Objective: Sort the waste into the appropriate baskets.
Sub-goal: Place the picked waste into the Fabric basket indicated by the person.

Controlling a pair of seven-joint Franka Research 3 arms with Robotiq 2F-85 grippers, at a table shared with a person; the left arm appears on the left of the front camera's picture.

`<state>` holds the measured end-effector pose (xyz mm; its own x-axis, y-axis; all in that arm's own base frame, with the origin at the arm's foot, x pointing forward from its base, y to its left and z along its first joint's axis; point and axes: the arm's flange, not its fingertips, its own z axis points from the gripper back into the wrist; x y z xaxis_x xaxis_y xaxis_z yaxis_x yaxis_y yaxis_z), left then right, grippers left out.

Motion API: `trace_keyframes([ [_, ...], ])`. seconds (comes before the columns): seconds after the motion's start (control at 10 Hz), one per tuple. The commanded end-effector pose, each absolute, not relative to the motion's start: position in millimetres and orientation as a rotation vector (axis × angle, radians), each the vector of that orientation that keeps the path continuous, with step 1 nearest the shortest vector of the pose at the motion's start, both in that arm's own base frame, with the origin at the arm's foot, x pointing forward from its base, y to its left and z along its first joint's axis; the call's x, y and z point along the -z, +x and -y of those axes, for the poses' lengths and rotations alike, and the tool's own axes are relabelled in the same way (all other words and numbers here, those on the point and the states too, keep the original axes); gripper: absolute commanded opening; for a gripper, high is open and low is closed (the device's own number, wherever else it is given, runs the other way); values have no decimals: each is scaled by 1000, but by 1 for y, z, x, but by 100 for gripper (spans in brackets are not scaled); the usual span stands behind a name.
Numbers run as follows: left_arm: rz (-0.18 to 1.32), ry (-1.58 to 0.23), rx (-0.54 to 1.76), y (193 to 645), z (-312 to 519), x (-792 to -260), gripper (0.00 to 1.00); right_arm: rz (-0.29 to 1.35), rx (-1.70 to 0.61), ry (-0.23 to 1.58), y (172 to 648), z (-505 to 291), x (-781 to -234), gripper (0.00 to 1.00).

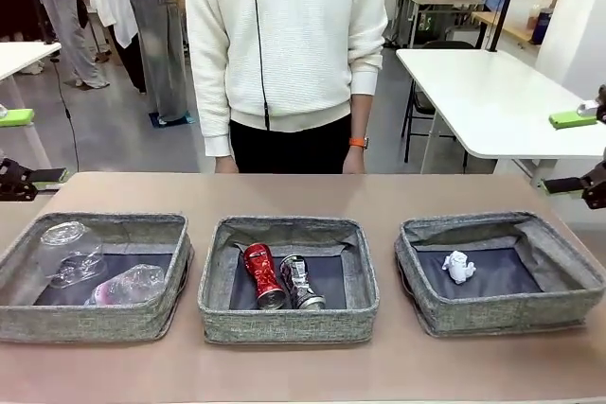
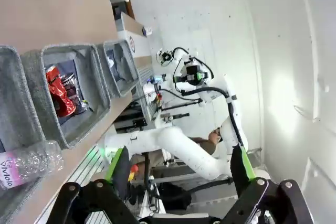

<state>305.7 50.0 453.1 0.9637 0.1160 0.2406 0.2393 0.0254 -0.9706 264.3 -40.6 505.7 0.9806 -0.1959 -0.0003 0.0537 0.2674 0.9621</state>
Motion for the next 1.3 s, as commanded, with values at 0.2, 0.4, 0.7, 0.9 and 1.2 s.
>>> trace_keyframes([
  [0.2,296,-1546,133,305,-54,-456,98,139,157,1310,265,39,-507,100],
  [0.4,296,-1546,133,305,-54,-456,98,139,157,1310,265,39,-507,100],
  [0.7,296,-1546,133,305,-54,-456,98,139,157,1310,265,39,-507,100],
  [0.9,296,-1546,133,305,-54,-456,98,139,157,1310,265,39,-507,100],
  [1.2,296,-1546,133,305,-54,-456,98,139,157,1310,265,39,-507,100],
])
